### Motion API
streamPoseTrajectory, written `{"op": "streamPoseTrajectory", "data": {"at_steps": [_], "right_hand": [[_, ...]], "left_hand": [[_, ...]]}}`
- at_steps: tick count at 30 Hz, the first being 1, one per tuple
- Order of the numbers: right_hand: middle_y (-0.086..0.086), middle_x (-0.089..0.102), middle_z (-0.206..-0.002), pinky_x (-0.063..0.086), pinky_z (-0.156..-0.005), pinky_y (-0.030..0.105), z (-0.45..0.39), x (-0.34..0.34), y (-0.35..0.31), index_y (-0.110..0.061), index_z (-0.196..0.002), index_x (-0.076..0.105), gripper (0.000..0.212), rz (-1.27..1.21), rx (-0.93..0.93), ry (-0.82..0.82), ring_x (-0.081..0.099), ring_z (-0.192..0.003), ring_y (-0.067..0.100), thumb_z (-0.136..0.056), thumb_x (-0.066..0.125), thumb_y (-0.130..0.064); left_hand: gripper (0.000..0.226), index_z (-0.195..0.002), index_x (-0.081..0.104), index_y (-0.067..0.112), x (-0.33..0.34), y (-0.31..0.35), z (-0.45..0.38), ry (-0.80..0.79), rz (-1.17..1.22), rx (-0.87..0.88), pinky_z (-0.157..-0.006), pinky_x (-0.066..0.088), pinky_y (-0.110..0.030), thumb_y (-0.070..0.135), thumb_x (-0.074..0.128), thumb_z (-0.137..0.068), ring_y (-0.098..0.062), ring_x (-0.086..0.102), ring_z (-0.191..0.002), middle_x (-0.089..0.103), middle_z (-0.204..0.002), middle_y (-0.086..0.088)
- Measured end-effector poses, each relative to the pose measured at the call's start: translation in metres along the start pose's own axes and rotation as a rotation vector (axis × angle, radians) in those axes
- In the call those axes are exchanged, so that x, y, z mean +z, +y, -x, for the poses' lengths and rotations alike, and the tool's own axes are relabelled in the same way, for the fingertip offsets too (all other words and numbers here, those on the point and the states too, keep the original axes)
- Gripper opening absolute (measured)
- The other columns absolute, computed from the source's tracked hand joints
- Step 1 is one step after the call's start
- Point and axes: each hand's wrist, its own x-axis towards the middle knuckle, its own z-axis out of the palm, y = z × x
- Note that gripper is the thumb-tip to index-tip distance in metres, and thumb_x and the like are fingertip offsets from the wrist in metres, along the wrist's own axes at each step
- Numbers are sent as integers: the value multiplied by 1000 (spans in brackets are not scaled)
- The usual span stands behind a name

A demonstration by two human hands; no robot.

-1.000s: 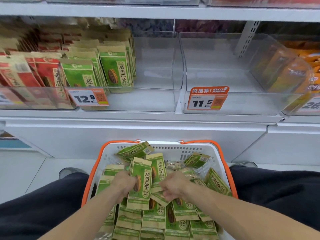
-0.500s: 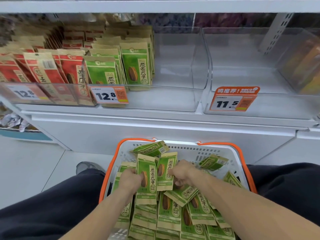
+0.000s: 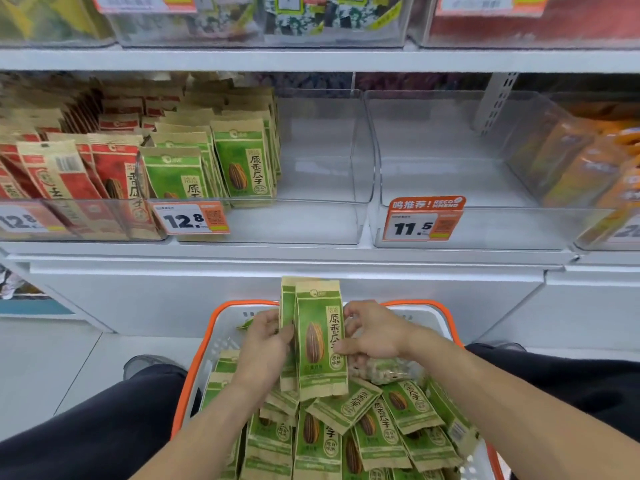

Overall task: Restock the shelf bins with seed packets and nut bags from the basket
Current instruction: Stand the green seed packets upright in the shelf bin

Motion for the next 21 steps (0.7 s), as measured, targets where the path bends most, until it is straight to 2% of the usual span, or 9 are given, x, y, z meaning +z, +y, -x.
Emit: {"op": "streamPoseTrajectory", "data": {"at_steps": [2, 4, 6, 8, 10, 12, 15, 17, 21], "right_hand": [[5, 67, -94, 61, -68, 36, 11, -7, -13, -12, -116, 55, 38, 28, -94, 81, 69, -61, 15, -85, 78, -10], [7, 64, -106, 61, -64, 33, 21, -13, -26, -16, -124, 51, 49, 9, -167, 136, 72, -69, 21, -84, 79, -14], [7, 62, -113, 57, -54, 24, 32, -17, -40, -18, -130, 45, 55, -41, -219, 167, 73, -65, 18, -86, 77, -13], [7, 63, -117, 59, -59, 29, 40, -21, -53, -18, -131, 46, 56, -58, -300, 174, 75, -69, 22, -85, 77, -13], [5, 65, -118, 62, -71, 42, 47, -26, -64, -19, -131, 50, 58, -59, -370, 194, 75, -74, 27, -82, 81, -13], [1, 67, -116, 61, -78, 48, 51, -29, -72, -20, -129, 53, 62, -77, -410, 238, 74, -76, 25, -77, 85, -13], [-5, 69, -113, 59, -84, 44, 49, -29, -83, -26, -129, 50, 73, -43, -466, 330, 72, -91, 14, -69, 91, -20], [-11, 68, -114, 59, -85, 41, 46, -29, -90, -32, -132, 47, 82, -13, -517, 382, 66, -106, 8, -65, 94, -25], [-9, 71, -117, 56, -93, 45, 42, -32, -106, -28, -131, 54, 72, 23, -604, 228, 66, -113, 11, -69, 92, -25]], "left_hand": [[12, -110, 56, 16, 3, 28, 10, 19, 17, 100, -73, 53, -32, 10, 52, -100, -20, 69, -91, 71, -103, -8], [11, -110, 55, 14, 3, 53, 20, 17, 37, 176, -65, 49, -21, 11, 47, -102, -17, 65, -85, 69, -101, -8], [15, -108, 55, 14, 0, 74, 28, -5, 22, 261, -61, 47, -12, 23, 45, -103, -14, 63, -84, 68, -97, -4], [26, -112, 54, 17, -6, 91, 34, -82, -31, 354, -65, 47, -9, 38, 45, -100, -4, 65, -86, 67, -100, 2], [39, -119, 50, 23, -14, 107, 39, -200, -104, 432, -73, 50, -10, 47, 54, -88, 5, 65, -93, 68, -107, 9], [49, -122, 47, 29, -22, 120, 37, -248, -237, 521, -81, 52, -15, 47, 63, -80, 6, 64, -99, 68, -109, 20], [50, -125, 46, 31, -35, 135, 29, -292, -350, 639, -91, 54, -30, 45, 63, -80, 1, 64, -106, 66, -112, 23], [48, -127, 47, 31, -43, 140, 23, -358, -328, 692, -94, 53, -31, 37, 64, -83, -4, 63, -110, 66, -116, 19], [41, -128, 48, 32, -52, 144, 15, -346, -263, 818, -92, 51, -22, 31, 65, -91, -7, 63, -112, 66, -118, 15]]}}
